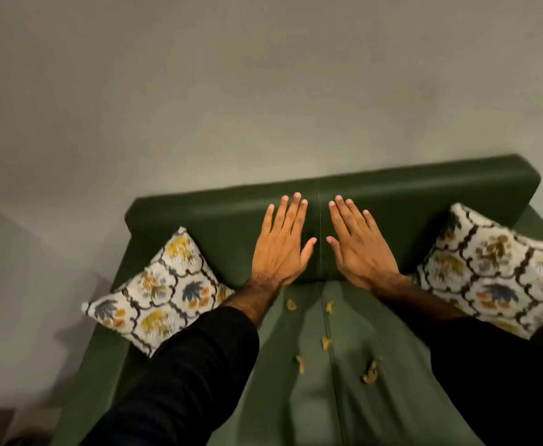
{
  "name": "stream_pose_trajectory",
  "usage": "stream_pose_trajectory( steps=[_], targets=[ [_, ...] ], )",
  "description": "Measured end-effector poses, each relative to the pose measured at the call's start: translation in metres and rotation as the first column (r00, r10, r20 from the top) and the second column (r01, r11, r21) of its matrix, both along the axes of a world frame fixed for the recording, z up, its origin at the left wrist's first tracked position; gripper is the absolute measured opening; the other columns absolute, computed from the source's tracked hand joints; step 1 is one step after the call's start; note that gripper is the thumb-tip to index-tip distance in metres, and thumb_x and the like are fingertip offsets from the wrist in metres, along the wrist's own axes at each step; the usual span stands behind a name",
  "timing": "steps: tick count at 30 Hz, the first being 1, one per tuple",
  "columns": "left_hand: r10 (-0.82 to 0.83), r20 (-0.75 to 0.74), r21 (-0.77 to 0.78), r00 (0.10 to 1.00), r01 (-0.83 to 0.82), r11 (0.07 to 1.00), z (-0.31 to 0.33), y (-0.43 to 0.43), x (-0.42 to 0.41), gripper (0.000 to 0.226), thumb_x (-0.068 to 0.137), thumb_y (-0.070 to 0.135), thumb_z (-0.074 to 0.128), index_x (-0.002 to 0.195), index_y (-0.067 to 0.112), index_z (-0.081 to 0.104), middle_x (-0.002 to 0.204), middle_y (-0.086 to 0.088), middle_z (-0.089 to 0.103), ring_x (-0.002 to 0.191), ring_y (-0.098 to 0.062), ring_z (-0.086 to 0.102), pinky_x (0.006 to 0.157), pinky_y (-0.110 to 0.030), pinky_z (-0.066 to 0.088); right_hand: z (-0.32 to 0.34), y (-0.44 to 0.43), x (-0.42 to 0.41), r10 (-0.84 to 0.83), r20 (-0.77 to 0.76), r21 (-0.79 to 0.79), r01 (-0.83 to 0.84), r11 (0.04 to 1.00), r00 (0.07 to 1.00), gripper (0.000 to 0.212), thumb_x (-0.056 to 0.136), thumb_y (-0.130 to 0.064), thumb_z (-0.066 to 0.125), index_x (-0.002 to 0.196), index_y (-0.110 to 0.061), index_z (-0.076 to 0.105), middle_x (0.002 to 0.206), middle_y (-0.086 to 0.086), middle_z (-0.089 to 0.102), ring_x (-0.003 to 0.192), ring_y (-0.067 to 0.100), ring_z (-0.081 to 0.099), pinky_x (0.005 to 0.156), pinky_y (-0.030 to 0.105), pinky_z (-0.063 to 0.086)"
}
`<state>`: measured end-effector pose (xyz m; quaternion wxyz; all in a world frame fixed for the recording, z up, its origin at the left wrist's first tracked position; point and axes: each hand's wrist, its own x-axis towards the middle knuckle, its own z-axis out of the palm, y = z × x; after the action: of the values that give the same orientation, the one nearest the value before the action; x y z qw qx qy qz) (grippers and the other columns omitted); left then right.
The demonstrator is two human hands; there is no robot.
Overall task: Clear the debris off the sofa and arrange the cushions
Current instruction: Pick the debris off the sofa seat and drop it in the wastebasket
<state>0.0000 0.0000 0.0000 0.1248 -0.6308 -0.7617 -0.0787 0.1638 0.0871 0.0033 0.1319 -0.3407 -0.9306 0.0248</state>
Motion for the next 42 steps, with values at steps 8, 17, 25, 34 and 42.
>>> stream_pose_trajectory(
  steps=[8, 17, 25, 34, 42],
  targets=[
    [0.095, 0.216, -0.341, 0.972, -0.016, 0.94, -0.185, -0.051, 0.045, 0.073, 0.1, 0.048, 0.036, 0.16, 0.012, 0.016, 0.169, -0.009, 0.01, 0.157, -0.028, 0.008, 0.127, -0.049, 0.008, -0.184, -0.038, 0.061, -0.038, 0.208, -0.366, 0.113, 0.924, 0.977, 0.07, 0.1, -0.045, 0.037, 0.159, -0.021, 0.008, 0.166, 0.0, 0.007, 0.15, 0.028, 0.019, 0.118, 0.047, 0.027],
    [0.207, 0.342, -0.804, 0.917, 0.172, 0.57, -0.346, -0.077, 0.092, 0.091, 0.086, -0.01, 0.048, 0.16, 0.026, 0.009, 0.17, -0.004, -0.003, 0.154, -0.038, 0.009, 0.122, -0.054, 0.021, -0.351, -0.065, 0.132, -0.017, 0.547, -0.587, 0.397, 0.706, 0.837, 0.086, 0.091, -0.04, 0.059, 0.155, -0.04, 0.003, 0.165, 0.0, -0.008, 0.146, 0.037, 0.019, 0.104, 0.059, 0.041],
    [0.259, 0.371, -0.712, 0.892, 0.094, 0.695, -0.393, -0.096, 0.085, 0.039, 0.098, 0.004, 0.049, 0.136, 0.015, 0.045, 0.15, -0.014, 0.036, 0.131, -0.033, 0.042, 0.104, -0.048, 0.048, -0.411, -0.079, 0.146, -0.064, 0.421, -0.661, 0.354, 0.662, 0.905, 0.037, 0.097, -0.027, 0.052, 0.133, -0.028, 0.048, 0.148, 0.008, 0.028, 0.123, 0.036, 0.044, 0.094, 0.045, 0.052],
    [0.194, 0.492, -0.661, 0.849, 0.219, 0.718, -0.384, -0.057, 0.097, 0.029, 0.099, 0.016, 0.043, 0.126, 0.018, 0.054, 0.135, -0.011, 0.047, 0.11, -0.037, 0.055, 0.085, -0.047, 0.046, -0.416, -0.069, 0.142, 0.058, 0.407, -0.731, 0.287, 0.619, 0.912, 0.031, 0.093, -0.019, 0.059, 0.123, -0.022, 0.051, 0.132, 0.007, 0.04, 0.113, 0.031, 0.052, 0.095, 0.043, 0.054],
    [0.212, 0.445, -0.714, 0.87, 0.203, 0.67, -0.391, -0.01, 0.098, 0.034, 0.098, 0.003, 0.039, 0.13, 0.004, 0.05, 0.149, -0.015, 0.04, 0.122, -0.04, 0.052, 0.095, -0.051, 0.046, -0.414, -0.065, 0.139, 0.12, 0.379, -0.748, 0.228, 0.623, 0.917, 0.02, 0.096, -0.021, 0.049, 0.116, -0.021, 0.05, 0.128, 0.008, 0.039, 0.105, 0.032, 0.052, 0.088, 0.044, 0.054]
  ],
)
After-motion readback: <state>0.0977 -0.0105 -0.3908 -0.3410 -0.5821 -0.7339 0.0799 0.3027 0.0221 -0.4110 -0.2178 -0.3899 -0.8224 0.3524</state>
